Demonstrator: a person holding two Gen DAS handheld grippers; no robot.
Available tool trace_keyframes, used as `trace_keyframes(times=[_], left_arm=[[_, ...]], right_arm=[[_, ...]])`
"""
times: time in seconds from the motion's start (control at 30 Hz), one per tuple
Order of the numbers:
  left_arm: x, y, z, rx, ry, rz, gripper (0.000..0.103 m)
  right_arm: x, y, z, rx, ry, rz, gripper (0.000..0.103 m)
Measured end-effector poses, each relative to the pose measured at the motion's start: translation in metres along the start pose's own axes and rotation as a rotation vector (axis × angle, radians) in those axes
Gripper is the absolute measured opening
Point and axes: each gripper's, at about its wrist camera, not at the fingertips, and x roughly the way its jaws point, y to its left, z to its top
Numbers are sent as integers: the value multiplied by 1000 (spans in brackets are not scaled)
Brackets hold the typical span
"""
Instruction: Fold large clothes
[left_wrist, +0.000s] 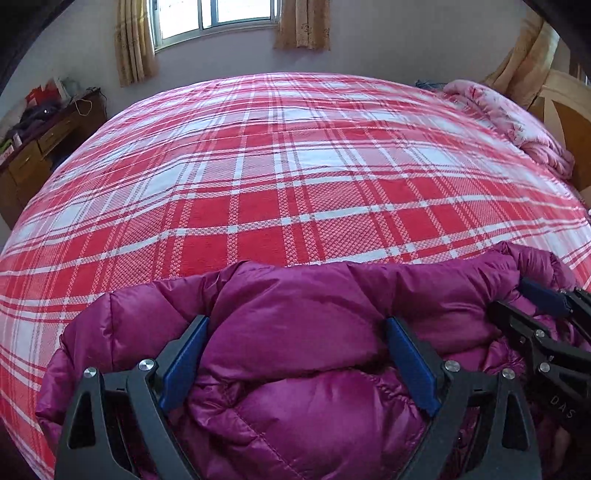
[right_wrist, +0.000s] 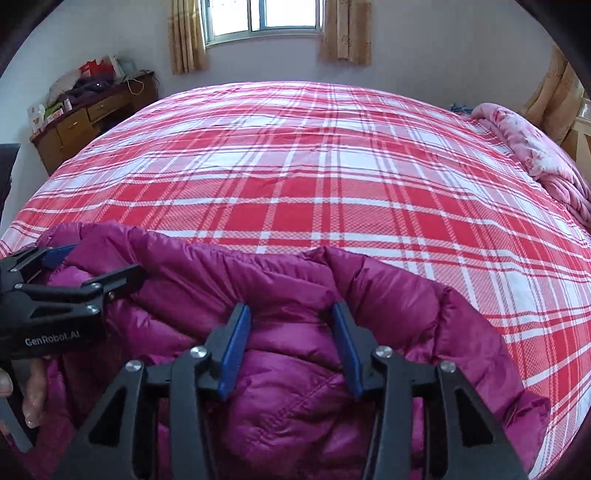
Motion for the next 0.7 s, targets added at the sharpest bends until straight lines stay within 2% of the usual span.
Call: trace_keyframes(times=[0.13, 0.7], left_arm=[[3, -3, 1, 14, 7, 30, 97], [5, -6, 1, 29, 12, 63, 99]], right_arm=[[1, 5, 0, -28, 2, -41, 50], [5, 9, -1, -35, 1, -71, 51]])
